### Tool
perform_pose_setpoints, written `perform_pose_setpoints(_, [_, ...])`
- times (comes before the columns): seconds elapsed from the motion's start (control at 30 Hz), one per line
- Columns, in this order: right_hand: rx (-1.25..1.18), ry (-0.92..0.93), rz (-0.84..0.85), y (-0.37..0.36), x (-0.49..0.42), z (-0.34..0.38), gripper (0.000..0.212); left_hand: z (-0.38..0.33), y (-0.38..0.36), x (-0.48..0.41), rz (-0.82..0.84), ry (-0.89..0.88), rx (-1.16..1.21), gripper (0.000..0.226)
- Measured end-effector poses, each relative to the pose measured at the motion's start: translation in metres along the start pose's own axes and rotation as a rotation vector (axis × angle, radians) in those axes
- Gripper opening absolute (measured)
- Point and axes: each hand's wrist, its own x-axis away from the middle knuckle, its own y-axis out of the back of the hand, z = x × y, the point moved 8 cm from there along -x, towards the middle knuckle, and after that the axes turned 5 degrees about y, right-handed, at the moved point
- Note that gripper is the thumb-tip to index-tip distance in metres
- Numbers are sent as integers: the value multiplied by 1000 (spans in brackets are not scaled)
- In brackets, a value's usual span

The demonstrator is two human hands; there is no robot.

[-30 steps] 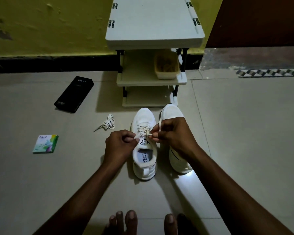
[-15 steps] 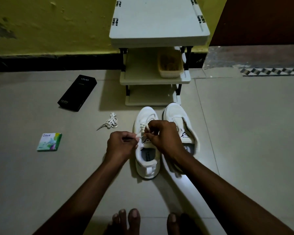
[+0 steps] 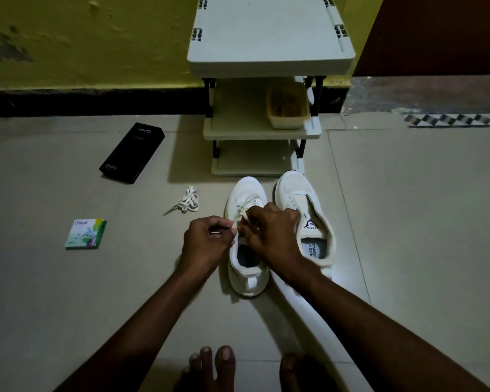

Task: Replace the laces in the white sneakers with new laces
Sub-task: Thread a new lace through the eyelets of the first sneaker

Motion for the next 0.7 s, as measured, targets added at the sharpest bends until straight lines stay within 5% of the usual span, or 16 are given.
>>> perform_pose_setpoints(0.23, [152,93,-8,0,2,16,23,-1,2,0,-15,-76,-29,11])
perform_pose_setpoints(0.5, [-167,-252,72,-10,-2,-15,25,-3,-1,0,49,-158,52,11])
perform_pose_setpoints(0.7, [-231,-178,70,-16,-5,-15,21,5,-3,-4,106,-91,141,16])
